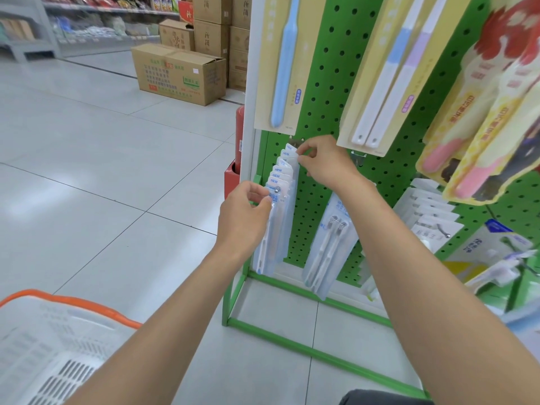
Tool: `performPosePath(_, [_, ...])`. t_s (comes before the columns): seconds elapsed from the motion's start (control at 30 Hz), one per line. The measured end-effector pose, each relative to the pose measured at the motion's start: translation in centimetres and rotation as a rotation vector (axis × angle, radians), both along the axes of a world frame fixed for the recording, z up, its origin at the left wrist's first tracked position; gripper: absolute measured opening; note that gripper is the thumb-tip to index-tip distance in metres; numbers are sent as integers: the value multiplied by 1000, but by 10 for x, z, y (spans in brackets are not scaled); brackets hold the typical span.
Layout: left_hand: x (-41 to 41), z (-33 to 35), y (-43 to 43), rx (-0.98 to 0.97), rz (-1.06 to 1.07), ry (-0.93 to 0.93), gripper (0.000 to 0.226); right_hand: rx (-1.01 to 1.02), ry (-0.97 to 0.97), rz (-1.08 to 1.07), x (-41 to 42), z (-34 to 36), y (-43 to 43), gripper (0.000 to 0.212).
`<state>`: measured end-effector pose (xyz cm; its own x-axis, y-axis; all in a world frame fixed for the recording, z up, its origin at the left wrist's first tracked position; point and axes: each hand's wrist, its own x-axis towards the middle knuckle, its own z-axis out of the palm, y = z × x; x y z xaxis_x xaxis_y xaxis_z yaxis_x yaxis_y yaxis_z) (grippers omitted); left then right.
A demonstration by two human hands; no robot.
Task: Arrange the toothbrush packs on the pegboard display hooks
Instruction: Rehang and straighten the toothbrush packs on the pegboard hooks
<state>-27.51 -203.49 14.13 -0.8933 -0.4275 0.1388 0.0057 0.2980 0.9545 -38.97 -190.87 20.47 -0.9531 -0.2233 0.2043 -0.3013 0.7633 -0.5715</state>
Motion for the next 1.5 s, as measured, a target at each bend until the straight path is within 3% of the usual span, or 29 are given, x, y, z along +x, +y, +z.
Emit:
performPosePath(0.4, [-2, -3, 0, 4, -7, -8, 7, 48, -23, -34, -2, 4, -6, 24])
performPosePath(0.67, [-1, -2, -2, -17, -4, -15, 7, 266, 39, -147, 1, 1, -7, 11])
performPosePath(0.83, [2, -1, -1, -42, -3, -9, 7, 354, 86, -121, 16, 6, 0, 18])
performPosePath(1.0, [5, -2, 2, -87, -5, -1, 7, 422, 134, -117, 30, 8, 6, 42])
performPosePath(1.17, [13, 2, 8, -190, 17, 19, 7, 521, 259, -60, 54, 7, 12, 43])
performPosePath(1.3, [19, 5, 11, -166, -5, 14, 5, 500, 332, -19, 77, 3, 19, 20])
performPosePath(1.37, [24, 5, 13, -145, -26, 6, 4, 454, 415, -28, 89, -2, 27, 21])
performPosePath(1.5, [38, 3, 21, -139, -115, -19, 15, 140, 462, -22, 121, -20, 46, 20])
